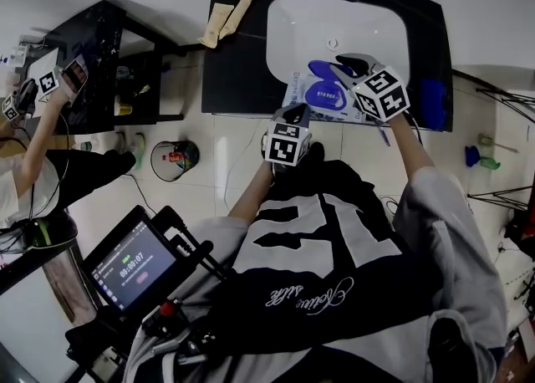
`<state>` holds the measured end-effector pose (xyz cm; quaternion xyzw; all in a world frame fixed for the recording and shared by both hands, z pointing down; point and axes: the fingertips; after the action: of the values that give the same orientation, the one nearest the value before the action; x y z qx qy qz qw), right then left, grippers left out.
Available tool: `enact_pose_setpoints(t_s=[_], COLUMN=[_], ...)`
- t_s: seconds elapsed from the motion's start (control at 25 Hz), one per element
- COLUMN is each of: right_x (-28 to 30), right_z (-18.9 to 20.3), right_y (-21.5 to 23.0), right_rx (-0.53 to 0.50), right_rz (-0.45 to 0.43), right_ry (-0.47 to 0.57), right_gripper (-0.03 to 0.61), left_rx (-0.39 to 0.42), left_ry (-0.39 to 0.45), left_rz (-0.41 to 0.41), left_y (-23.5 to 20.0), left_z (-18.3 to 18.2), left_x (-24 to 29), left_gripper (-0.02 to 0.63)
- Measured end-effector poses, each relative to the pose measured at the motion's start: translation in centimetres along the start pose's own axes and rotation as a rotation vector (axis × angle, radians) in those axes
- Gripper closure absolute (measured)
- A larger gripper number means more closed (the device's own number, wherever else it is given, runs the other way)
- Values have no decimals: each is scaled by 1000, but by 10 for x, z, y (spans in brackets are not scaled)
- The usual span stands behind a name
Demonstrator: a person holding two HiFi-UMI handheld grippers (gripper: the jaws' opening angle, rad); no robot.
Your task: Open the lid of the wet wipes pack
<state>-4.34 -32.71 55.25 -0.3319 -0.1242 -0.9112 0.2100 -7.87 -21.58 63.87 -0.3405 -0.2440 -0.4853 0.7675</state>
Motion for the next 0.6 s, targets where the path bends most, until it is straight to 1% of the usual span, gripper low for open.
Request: enact_pose_setpoints(t_s=[0.24,0.44,0.6], right_x=[27,41,37], right_z=[7,25,26], right_y=[34,52,54], right_rx=[111,290,332], right_rz=[20,16,21], right_ry=[-35,-31,-6], right_gripper=[487,482,477], left_rx=[-18,-7,-7], left_ry=[-10,-28,-34], left_rz=[6,-3,8], left_y=[0,0,1], left_z=[1,1,1], left_x=[1,3,3], left_gripper=[615,615,615])
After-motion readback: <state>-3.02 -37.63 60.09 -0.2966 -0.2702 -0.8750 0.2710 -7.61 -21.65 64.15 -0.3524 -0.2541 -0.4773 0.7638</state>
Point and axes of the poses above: the fingertips, and each gripper's own axes: x forward along the fingers, y to its right, z out of its underside, and after that the axes turned 4 degrees about -y, right-handed
